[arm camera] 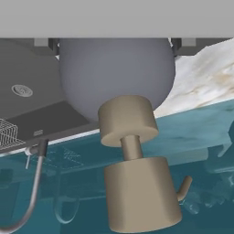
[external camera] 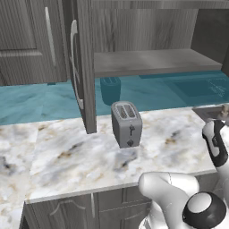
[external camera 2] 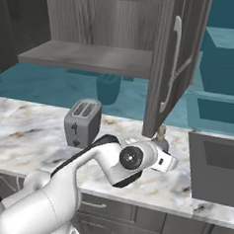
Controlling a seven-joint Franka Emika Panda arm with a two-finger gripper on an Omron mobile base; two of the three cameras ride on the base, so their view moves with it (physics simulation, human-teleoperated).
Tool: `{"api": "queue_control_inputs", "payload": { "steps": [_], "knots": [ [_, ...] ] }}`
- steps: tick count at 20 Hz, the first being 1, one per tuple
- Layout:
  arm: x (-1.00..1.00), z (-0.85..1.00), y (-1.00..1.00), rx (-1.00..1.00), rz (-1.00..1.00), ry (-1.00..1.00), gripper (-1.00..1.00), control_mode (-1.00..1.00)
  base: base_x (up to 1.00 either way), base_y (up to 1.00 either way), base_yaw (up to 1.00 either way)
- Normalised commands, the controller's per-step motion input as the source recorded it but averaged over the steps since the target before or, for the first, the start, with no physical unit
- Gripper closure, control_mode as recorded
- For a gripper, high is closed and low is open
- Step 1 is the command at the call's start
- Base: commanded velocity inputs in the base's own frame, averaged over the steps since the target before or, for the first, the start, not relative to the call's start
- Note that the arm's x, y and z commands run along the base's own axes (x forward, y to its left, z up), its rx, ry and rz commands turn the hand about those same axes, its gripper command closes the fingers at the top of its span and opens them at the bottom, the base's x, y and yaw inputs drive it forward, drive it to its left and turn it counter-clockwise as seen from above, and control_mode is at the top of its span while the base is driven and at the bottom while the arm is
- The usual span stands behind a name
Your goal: Open the cabinet. Pick the soap dispenser and place it next to the sink. Then close the cabinet.
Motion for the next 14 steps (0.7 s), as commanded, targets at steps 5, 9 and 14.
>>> {"api": "queue_control_inputs", "payload": {
  "steps": [5,9,14],
  "knots": [
    [0.00,-0.03,-0.25,0.00,0.00,0.00,1.00,-1.00,0.00,0.00,0.00],
    [0.00,-0.10,-0.23,0.00,0.00,0.00,1.00,-1.00,0.00,0.00,0.00],
    [0.00,-0.16,-0.08,0.00,0.00,0.00,1.00,-1.00,0.00,0.00,0.00]
  ]
}}
